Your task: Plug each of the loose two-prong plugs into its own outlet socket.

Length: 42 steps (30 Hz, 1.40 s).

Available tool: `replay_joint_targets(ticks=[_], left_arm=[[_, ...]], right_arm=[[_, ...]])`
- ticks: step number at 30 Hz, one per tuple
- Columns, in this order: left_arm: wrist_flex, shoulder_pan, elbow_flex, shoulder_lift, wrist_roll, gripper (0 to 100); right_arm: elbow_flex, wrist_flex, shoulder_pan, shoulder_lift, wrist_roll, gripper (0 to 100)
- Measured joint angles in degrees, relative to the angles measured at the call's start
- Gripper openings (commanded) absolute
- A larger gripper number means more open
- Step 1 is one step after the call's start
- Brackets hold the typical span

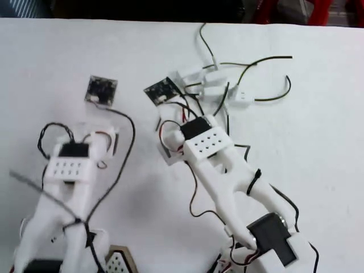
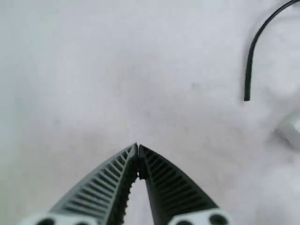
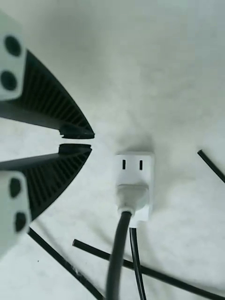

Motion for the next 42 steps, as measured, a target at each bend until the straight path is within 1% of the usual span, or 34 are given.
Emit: replay_joint_targets(ticks=[4,6,11,14,20,24,27,32,37,42], left_arm=[[-5.63,2.46,8.88,-10.02,-2.20,3],[-8.44,2.73,12.66,-14.51,-2.46,3],[-10.29,3.16,15.91,-20.04,-2.55,3],[-10.29,3.08,15.91,-20.57,-2.55,3],[-10.29,3.08,15.91,-20.57,-2.64,3],[-10.29,3.08,15.91,-20.57,-2.64,3],[-10.29,3.08,15.91,-20.57,-2.64,2],[-10.73,4.22,18.11,-20.75,-2.64,2],[-10.81,4.22,22.24,-28.84,-2.64,2],[-10.99,6.51,28.75,-39.82,-2.64,3]], right_arm=[[0.00,0.00,0.00,0.00,0.00,1.8],[0.00,0.00,0.00,0.00,-1.58,1.8],[2.99,-0.70,0.09,-4.57,-3.43,1.8],[8.26,-4.84,0.09,-10.02,-3.43,1.8],[21.27,-18.55,0.18,-19.43,-3.43,1.8],[26.99,-26.37,0.18,-23.03,-3.43,1.8],[29.27,-29.80,0.18,-24.88,-3.43,1.8],[31.65,-32.62,0.18,-27.25,-3.43,1.8],[36.04,-35.52,0.09,-33.05,-3.60,1.8],[42.81,-40.62,0.18,-41.14,-3.60,1.8]])
